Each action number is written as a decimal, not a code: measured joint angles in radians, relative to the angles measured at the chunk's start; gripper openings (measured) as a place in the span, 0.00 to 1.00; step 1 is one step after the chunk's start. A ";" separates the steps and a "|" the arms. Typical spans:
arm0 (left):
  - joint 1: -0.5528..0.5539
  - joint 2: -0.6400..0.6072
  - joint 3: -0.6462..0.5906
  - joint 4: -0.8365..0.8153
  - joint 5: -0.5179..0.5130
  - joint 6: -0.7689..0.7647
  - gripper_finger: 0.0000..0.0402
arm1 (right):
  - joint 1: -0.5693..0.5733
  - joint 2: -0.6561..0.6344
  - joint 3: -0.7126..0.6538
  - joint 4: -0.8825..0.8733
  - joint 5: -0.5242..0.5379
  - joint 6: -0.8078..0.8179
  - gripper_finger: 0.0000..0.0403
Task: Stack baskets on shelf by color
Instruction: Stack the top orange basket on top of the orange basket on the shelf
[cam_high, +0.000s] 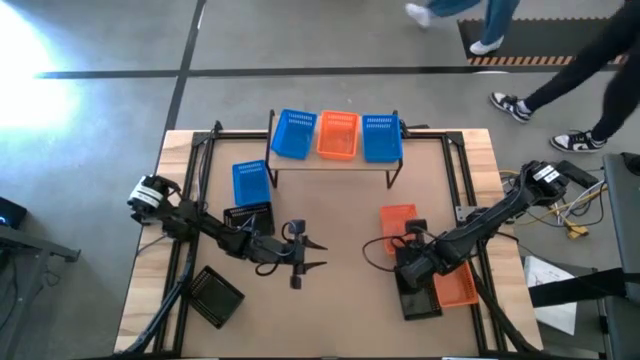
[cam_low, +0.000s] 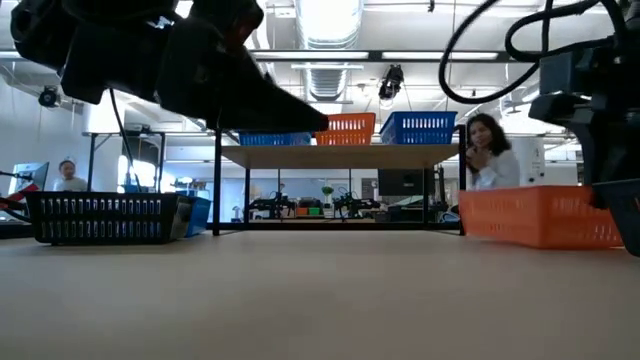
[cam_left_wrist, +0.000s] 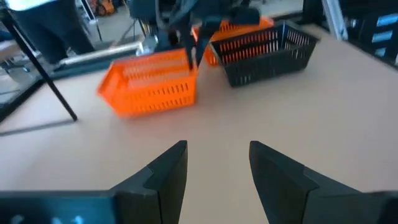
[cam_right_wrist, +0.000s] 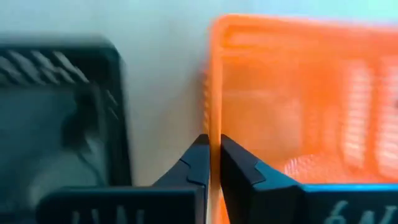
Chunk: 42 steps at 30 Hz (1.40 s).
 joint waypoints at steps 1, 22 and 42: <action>-0.001 -0.003 -0.004 -0.015 0.000 -0.003 0.39 | 0.000 0.007 0.006 0.031 0.000 -0.001 0.04; -0.021 -0.013 -0.078 -0.075 -0.027 -0.233 0.39 | -0.508 0.097 0.714 0.197 0.194 -0.780 0.03; -0.034 -0.013 -0.077 -0.048 -0.027 -0.234 0.39 | -0.833 0.558 1.355 -0.417 0.028 -0.741 0.04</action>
